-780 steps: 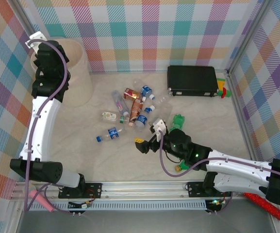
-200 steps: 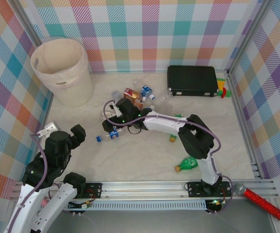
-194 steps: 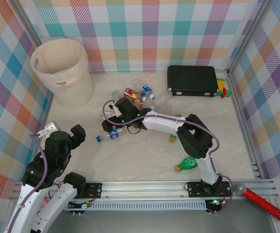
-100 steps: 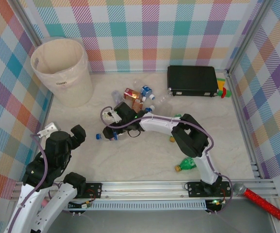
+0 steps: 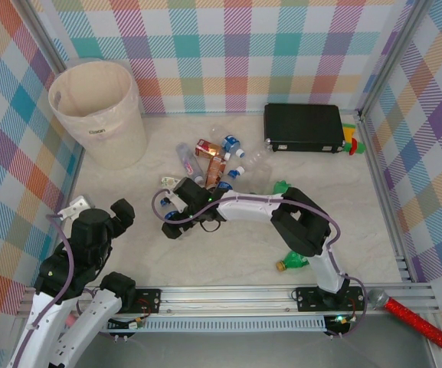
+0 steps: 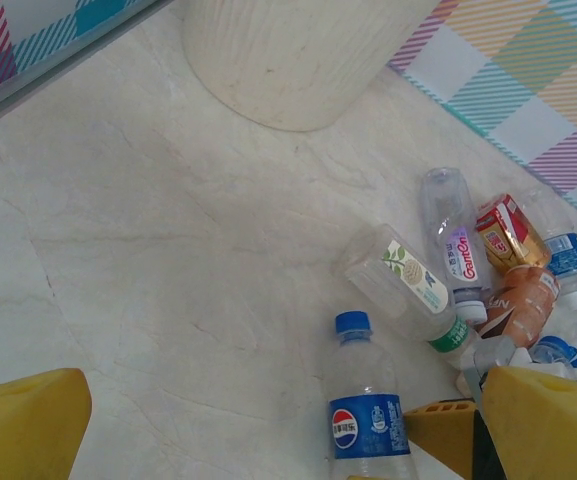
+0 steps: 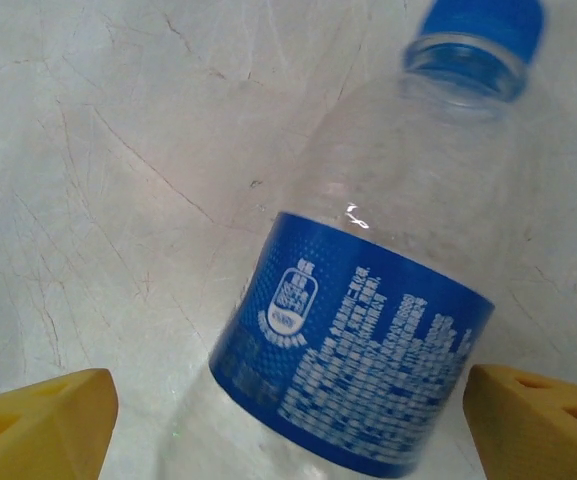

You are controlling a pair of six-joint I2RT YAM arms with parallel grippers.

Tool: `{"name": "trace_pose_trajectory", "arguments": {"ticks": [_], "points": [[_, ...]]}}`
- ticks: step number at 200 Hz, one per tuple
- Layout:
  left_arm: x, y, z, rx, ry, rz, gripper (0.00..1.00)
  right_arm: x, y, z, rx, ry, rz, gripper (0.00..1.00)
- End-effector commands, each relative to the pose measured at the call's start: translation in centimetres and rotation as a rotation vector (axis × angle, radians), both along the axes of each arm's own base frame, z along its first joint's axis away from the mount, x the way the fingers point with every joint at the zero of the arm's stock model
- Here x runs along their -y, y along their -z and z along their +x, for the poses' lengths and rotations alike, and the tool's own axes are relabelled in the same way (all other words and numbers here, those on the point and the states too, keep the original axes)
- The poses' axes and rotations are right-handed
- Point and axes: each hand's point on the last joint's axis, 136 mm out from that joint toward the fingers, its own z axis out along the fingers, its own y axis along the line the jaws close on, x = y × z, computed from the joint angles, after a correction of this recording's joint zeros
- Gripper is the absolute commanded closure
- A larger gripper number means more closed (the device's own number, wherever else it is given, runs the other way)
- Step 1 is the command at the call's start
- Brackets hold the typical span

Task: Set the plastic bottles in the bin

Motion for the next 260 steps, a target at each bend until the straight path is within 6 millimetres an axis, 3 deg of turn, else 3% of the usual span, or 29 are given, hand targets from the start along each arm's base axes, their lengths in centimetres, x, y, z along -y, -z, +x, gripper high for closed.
{"name": "trace_pose_trajectory", "arguments": {"ticks": [1, 68, 134, 183, 224, 260], "points": [[-0.3, 0.4, -0.5, -0.015, -0.012, 0.004, 0.00, 0.3, 0.3, 0.1, 0.035, -0.011, -0.028, 0.12], [-0.2, 0.6, -0.6, -0.020, -0.010, -0.009, 0.00, 0.4, 1.7, 1.6, 0.064, 0.069, -0.115, 0.16], [0.0, 0.4, -0.4, -0.016, -0.005, -0.013, 0.00, 0.0, 2.2, 1.6, 0.054, 0.062, -0.124, 0.19], [0.2, -0.2, -0.7, -0.013, 0.010, -0.026, 0.00, -0.2, 2.0, 1.8, 0.056, 0.067, -0.126, 0.31], [1.4, -0.3, -0.8, -0.007, 0.059, -0.090, 0.00, -0.1, -0.5, 1.2, 0.091, 0.069, -0.081, 0.43], [3.7, 0.2, 0.5, 0.003, 0.123, -0.190, 0.00, 0.5, -3.7, 0.7, 0.142, 0.078, -0.011, 0.44]]}}
